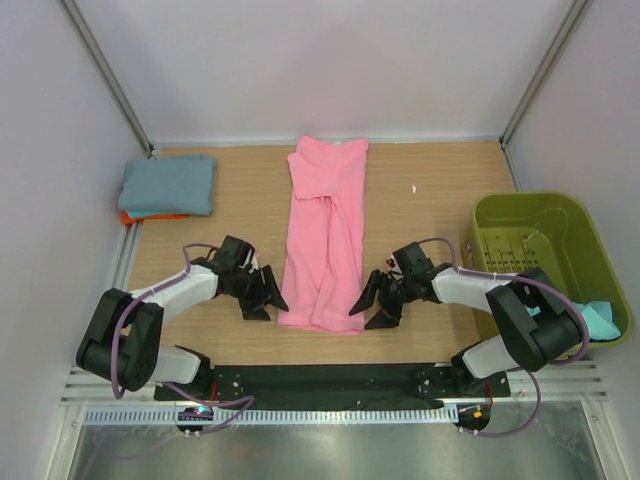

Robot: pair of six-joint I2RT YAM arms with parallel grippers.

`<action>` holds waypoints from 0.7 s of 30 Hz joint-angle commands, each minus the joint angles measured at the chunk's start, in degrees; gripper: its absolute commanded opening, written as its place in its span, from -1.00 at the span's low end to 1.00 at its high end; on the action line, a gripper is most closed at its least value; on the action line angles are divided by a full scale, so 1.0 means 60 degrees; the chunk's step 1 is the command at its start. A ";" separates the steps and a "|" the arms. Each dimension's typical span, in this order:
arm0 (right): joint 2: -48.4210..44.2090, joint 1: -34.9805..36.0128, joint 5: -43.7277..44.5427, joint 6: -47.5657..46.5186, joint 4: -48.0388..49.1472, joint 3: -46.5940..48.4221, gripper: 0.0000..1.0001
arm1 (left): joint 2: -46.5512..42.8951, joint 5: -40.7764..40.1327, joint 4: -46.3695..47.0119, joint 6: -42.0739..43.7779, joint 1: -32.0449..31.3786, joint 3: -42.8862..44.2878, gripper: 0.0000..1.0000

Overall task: Fold and stack the t-shirts
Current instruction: Fold the tshirt

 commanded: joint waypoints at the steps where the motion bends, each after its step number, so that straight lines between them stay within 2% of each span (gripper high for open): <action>1: 0.0182 0.0180 0.1068 -0.0117 0.0091 -0.0269 0.28 | -0.0049 0.0065 0.0320 -0.0122 0.0034 -0.0279 0.18; 6: 0.0269 0.0370 0.1126 -0.0073 0.0252 -0.0299 0.16 | -0.0094 0.0050 0.0349 -0.0166 0.0034 -0.0411 0.03; 9: 0.0546 0.0531 0.1243 -0.0088 0.0311 -0.0138 0.06 | 0.0023 0.0006 0.0363 -0.0151 0.0034 -0.0368 0.02; 14: 0.1104 0.0619 0.1346 0.0029 0.0559 -0.0035 0.02 | 0.0213 -0.0154 0.0407 -0.0166 0.0034 -0.0426 0.00; 18: 0.1192 0.0780 0.1405 0.0044 0.0736 -0.0049 -0.09 | 0.0389 -0.0111 0.0553 -0.0268 0.0034 -0.0514 -0.04; 20: 0.1163 0.0780 0.1390 -0.0043 0.0721 -0.0079 -0.16 | 0.0506 -0.0038 0.0656 -0.0312 0.0034 -0.0499 -0.13; 21: 0.1076 0.0781 0.1404 -0.0087 0.0677 -0.0137 -0.23 | 0.0608 -0.0009 0.0729 -0.0312 0.0034 -0.0441 -0.25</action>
